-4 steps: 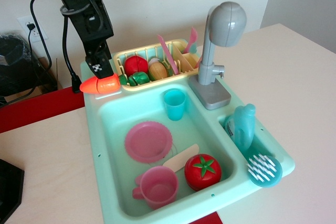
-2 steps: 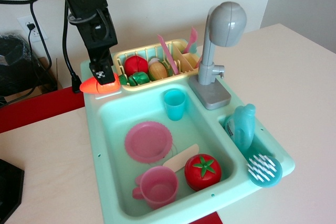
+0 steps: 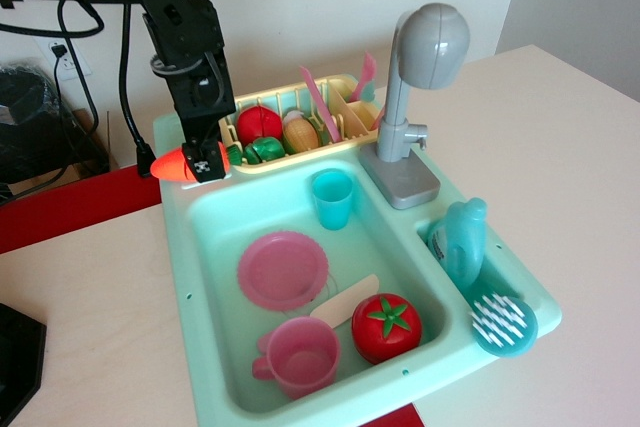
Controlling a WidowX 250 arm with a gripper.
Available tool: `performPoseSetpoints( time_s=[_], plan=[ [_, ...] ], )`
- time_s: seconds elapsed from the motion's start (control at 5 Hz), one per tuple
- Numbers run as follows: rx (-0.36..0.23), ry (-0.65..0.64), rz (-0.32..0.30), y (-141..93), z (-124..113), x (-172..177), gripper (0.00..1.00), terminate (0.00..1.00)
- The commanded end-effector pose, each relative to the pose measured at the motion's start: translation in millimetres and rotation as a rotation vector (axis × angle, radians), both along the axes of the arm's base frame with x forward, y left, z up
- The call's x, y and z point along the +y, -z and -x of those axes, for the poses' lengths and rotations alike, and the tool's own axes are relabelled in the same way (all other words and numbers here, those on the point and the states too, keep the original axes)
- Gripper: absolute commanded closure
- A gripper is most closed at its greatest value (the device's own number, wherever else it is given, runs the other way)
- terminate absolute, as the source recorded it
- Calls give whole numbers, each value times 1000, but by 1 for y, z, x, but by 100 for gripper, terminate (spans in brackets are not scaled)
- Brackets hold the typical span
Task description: Put carrot on plate
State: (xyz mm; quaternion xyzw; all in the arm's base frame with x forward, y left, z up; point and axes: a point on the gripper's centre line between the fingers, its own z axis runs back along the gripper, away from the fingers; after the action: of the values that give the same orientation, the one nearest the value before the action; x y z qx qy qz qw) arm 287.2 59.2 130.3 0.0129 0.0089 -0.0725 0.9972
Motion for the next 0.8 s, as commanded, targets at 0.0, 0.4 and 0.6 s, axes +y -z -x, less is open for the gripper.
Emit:
performPoseSetpoints(
  time_s=[0.0,0.4,0.6],
  plan=[
    [34,-19,-40,10,-4,2,0,0],
    [-3,-15,-63,10,-3,3,100,0],
    [-34,-14,-58,4,-4,2,100,0]
  ],
)
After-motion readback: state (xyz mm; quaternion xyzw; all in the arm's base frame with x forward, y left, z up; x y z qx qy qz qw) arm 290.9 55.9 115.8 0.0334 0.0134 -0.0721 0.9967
